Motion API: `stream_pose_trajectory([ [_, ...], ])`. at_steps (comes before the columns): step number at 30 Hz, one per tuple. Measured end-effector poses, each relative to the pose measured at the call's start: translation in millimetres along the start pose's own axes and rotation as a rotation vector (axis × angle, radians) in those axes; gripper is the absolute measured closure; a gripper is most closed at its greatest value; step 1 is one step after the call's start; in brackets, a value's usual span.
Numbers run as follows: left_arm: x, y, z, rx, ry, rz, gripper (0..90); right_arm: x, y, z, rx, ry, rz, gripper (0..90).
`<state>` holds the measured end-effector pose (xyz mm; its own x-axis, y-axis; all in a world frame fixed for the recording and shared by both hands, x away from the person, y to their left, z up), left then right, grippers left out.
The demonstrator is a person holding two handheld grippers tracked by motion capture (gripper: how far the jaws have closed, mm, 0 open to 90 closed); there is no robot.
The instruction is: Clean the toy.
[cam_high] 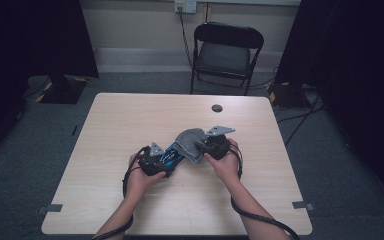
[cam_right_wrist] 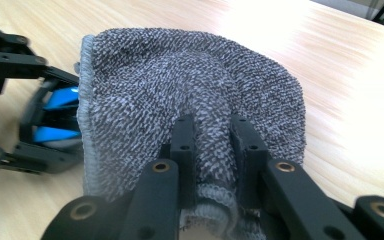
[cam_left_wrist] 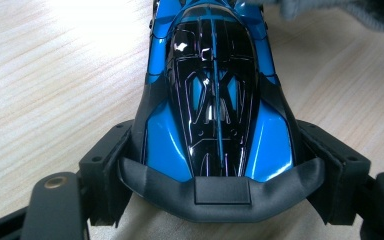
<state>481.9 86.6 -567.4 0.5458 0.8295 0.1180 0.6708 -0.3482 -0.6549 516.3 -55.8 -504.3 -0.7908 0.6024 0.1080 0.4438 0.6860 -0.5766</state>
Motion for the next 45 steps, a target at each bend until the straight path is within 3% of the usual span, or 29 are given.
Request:
stream_pose_trajectory([
  [13,0.5,-0.1,0.0,0.000,0.005,-0.003,24.2,51.8,35.2,-4.5,0.060,-0.110,-0.078,75.1],
  [18,0.8,-0.2,0.3,0.002,0.009,-0.003,24.2,69.6,45.5,-3.8,0.084,-0.127,-0.125,74.9],
  [21,0.0,0.2,-0.5,-0.004,-0.005,-0.003,24.2,71.2,51.4,-0.2,0.114,-0.151,-0.114,74.9],
  [26,0.0,0.2,-0.5,-0.004,-0.005,-0.003,24.2,68.2,54.1,0.9,0.100,-0.104,-0.138,75.0],
  [35,0.0,0.2,-0.5,-0.005,-0.005,-0.003,24.2,66.7,53.4,1.5,0.098,-0.118,-0.138,75.0],
  [45,0.7,-0.1,0.0,0.000,0.008,-0.002,24.2,54.7,49.0,3.6,0.096,-0.095,-0.113,74.9],
])
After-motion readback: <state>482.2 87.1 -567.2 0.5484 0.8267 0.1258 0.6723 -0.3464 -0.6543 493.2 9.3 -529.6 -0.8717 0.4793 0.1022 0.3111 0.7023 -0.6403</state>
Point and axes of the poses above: each handheld gripper's, and its own axes: y roughly forward along the jaws, z roughly out of its underside, x roughly to its left, the point moved 10 cm from there along y, roughly forward along the jaws, and after that the axes turned 11 degrees about -z, right-handed, at the moved point
